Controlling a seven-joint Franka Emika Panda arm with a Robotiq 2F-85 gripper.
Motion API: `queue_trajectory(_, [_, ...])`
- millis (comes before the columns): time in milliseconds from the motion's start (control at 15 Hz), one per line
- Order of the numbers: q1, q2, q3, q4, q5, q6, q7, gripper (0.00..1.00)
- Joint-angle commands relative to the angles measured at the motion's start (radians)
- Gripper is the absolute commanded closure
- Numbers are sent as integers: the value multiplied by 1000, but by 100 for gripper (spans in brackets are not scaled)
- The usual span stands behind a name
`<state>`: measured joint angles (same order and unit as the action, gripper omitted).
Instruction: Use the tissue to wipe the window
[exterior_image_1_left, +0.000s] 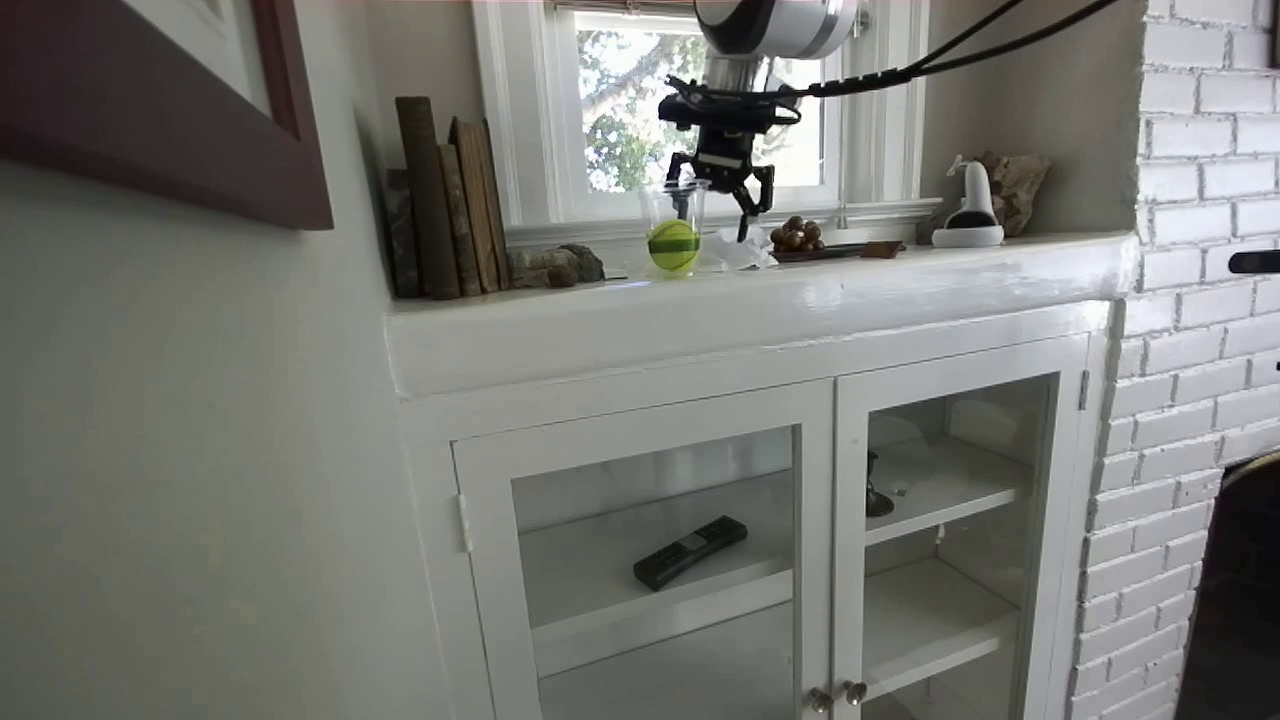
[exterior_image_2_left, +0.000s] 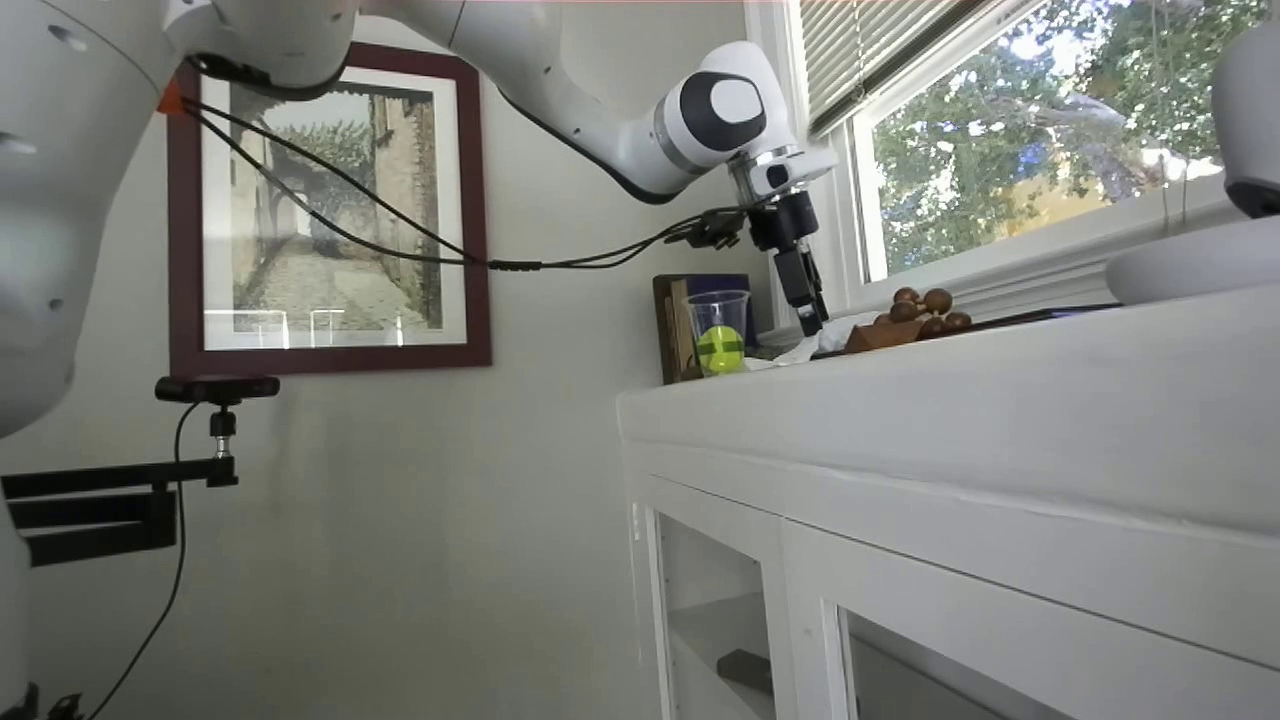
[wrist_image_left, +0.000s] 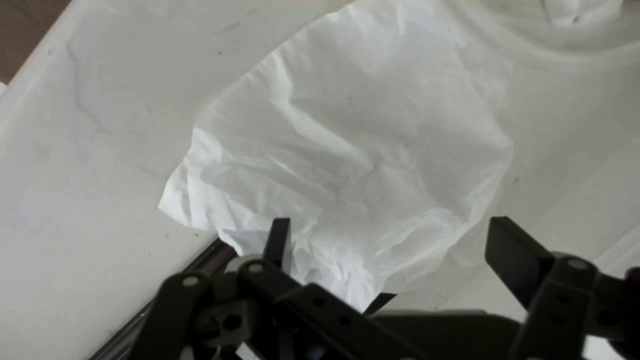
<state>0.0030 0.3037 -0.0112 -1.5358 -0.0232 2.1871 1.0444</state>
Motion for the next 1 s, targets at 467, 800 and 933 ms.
queue_trajectory(467, [10,91,-10,117,63,-34,-30,69])
queue_trajectory(800, [16,77,-7,124,74,-56,-21,99])
queue_trajectory(933, [16,69,-3,124,91,-56,-26,100])
